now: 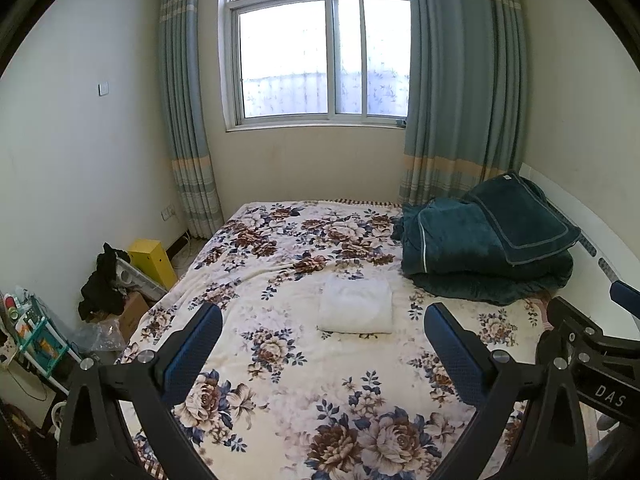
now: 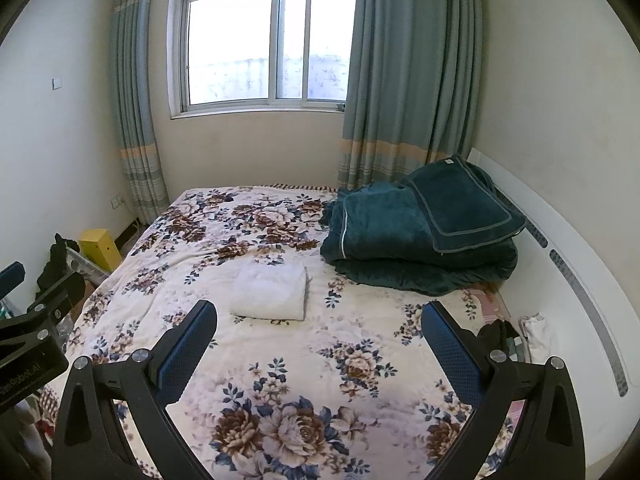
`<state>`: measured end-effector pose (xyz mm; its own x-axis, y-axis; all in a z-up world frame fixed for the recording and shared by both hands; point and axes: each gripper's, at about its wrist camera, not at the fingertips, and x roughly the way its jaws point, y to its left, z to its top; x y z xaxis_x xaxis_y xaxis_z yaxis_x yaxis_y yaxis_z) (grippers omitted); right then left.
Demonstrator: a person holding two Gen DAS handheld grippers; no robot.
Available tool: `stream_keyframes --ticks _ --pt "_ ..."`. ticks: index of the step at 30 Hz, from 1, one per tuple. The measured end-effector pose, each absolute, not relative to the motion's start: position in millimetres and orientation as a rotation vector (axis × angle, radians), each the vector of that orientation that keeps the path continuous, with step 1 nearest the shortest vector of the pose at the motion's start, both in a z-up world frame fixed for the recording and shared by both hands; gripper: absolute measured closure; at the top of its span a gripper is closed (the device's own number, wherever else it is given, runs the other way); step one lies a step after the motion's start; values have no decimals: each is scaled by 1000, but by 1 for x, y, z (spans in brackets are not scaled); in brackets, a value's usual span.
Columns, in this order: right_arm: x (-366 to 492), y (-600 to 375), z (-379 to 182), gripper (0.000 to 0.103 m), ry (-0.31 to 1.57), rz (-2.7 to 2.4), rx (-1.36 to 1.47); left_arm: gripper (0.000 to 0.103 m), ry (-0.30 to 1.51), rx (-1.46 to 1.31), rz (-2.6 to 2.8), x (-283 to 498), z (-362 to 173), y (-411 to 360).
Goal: Fold small clothes
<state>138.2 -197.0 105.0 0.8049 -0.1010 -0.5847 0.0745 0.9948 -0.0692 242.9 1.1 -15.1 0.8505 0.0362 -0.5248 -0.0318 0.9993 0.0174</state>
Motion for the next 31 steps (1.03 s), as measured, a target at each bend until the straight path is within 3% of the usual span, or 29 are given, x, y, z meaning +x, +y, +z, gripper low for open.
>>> stream_keyframes --ticks 31 --pt "139 -194 103 0 627 -88 -38 0 543 7 58 232 -13 3"
